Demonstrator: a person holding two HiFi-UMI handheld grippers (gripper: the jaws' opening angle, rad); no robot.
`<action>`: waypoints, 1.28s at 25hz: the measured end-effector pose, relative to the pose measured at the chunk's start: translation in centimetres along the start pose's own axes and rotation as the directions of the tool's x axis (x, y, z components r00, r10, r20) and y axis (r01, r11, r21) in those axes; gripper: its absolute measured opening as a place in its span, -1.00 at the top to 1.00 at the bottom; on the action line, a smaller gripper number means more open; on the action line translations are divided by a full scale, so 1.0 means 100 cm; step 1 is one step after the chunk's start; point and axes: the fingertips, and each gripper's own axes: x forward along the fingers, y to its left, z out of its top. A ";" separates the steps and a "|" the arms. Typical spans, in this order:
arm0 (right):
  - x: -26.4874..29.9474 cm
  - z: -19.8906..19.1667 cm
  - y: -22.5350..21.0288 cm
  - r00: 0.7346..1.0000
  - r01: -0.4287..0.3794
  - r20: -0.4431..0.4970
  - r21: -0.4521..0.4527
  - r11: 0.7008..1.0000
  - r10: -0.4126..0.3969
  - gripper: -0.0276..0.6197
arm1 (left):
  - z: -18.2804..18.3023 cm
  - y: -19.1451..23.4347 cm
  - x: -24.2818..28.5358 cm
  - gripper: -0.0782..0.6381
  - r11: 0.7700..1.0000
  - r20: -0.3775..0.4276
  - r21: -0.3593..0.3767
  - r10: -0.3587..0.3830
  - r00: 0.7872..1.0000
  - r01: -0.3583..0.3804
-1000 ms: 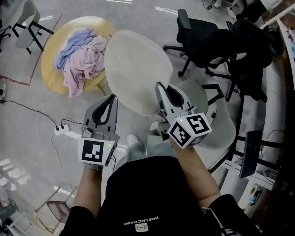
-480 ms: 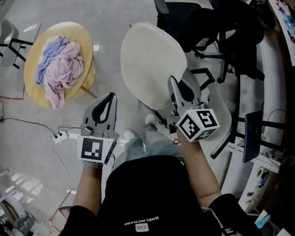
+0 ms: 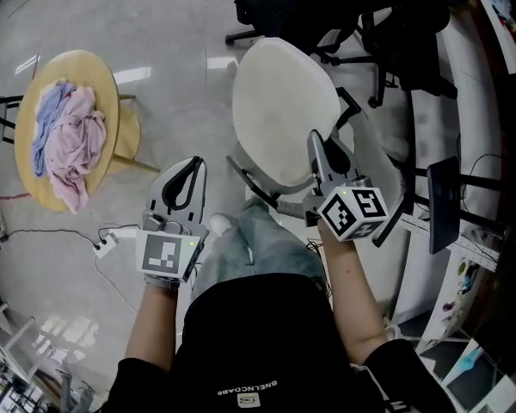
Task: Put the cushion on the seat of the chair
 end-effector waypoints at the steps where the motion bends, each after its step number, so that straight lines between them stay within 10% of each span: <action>1: 0.000 -0.007 -0.007 1.000 0.013 -0.007 0.006 1.000 -0.013 0.77 | -0.005 -0.002 0.005 0.74 1.000 -0.012 0.000 -0.011 1.000 0.011; 32: 0.051 -0.187 -0.093 0.977 0.026 -0.214 0.116 0.993 0.000 0.77 | -0.111 -0.022 0.069 0.68 0.995 -0.236 -0.026 -0.103 0.966 0.100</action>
